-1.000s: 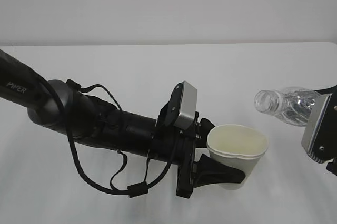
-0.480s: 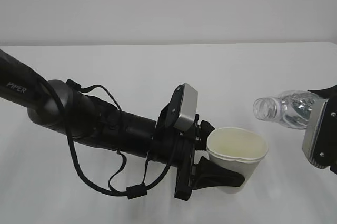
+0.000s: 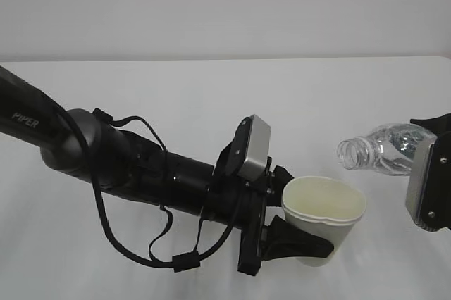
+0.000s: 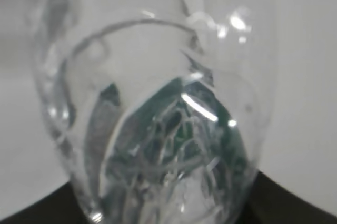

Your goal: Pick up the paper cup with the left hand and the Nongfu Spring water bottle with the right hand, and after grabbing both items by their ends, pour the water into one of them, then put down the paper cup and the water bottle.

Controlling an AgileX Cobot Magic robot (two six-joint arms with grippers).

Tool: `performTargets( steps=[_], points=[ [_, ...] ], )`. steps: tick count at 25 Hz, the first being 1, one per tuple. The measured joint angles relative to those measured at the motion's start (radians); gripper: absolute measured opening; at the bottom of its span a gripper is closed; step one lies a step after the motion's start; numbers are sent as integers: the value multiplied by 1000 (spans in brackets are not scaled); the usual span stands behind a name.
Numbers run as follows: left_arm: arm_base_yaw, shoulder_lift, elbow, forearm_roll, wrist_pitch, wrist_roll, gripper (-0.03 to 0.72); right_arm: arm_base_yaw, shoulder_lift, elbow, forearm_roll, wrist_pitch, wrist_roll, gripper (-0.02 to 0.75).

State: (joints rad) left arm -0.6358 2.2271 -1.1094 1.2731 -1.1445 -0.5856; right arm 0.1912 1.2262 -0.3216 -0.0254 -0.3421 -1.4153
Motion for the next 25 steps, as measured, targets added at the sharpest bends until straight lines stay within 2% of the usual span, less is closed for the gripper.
performTargets(
  steps=[25],
  points=[
    [-10, 0, -9, -9, -2, 0, 430, 0, 0, 0, -2, -56, -96, 344]
  ],
)
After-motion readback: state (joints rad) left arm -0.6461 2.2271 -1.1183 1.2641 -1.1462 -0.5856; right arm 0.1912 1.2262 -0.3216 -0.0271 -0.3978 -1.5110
